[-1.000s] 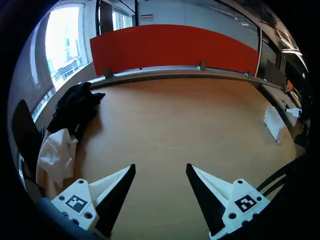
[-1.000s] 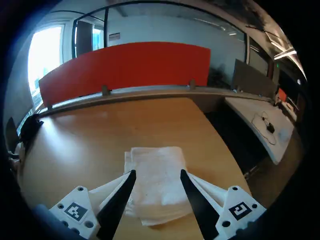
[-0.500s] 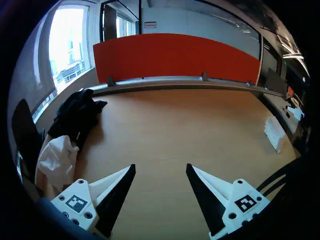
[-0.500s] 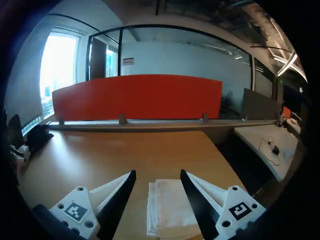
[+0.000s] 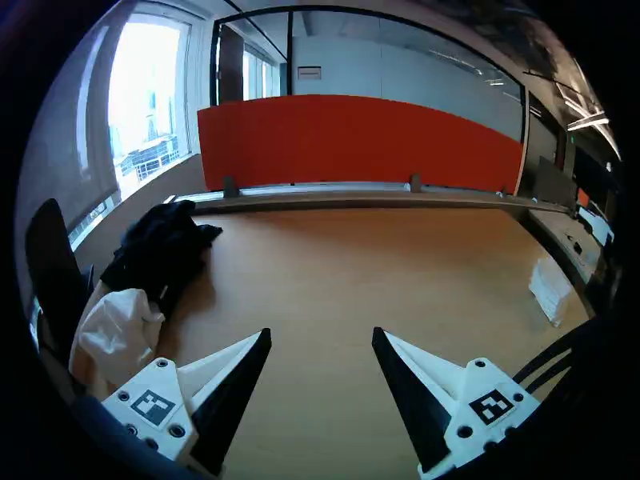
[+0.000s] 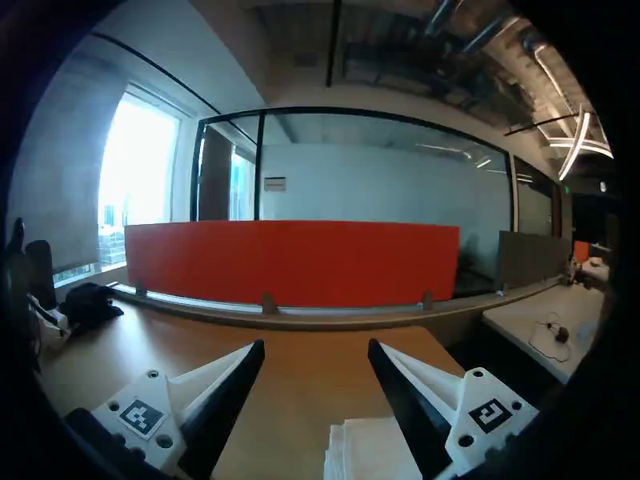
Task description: Fold towel
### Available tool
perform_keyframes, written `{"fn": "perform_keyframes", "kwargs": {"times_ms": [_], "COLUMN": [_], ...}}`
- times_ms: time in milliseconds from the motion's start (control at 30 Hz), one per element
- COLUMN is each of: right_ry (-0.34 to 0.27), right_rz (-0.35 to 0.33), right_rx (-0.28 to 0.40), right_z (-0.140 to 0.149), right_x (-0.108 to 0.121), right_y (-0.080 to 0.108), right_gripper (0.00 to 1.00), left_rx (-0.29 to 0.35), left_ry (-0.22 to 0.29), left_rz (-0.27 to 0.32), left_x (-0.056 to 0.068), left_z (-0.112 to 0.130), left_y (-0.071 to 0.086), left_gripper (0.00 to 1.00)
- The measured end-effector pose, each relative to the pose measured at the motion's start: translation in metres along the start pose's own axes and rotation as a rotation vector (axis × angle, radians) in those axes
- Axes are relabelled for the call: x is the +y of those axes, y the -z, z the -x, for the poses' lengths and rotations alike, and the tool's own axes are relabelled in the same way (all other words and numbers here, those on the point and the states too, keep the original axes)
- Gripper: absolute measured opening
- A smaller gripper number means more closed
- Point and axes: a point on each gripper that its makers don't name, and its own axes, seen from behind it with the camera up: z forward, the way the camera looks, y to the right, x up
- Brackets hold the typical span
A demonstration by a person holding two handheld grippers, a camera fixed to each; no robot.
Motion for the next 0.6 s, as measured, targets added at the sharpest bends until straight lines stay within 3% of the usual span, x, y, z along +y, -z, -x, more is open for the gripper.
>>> {"fn": "perform_keyframes", "kwargs": {"times_ms": [300,600], "right_ry": [0.0,-0.007], "right_rz": [-0.015,-0.019], "right_rx": [0.035,0.054], "right_z": [-0.018,-0.032], "right_x": [-0.023,-0.048], "right_y": [-0.001,-0.002], "right_gripper": [1.0,1.0], "left_rx": [0.126,0.241], "left_ry": [0.033,0.032], "left_rz": [-0.019,-0.044], "left_x": [-0.005,-0.011], "left_z": [-0.034,-0.068], "left_y": [0.005,0.013], "left_gripper": [0.94,0.94]}}
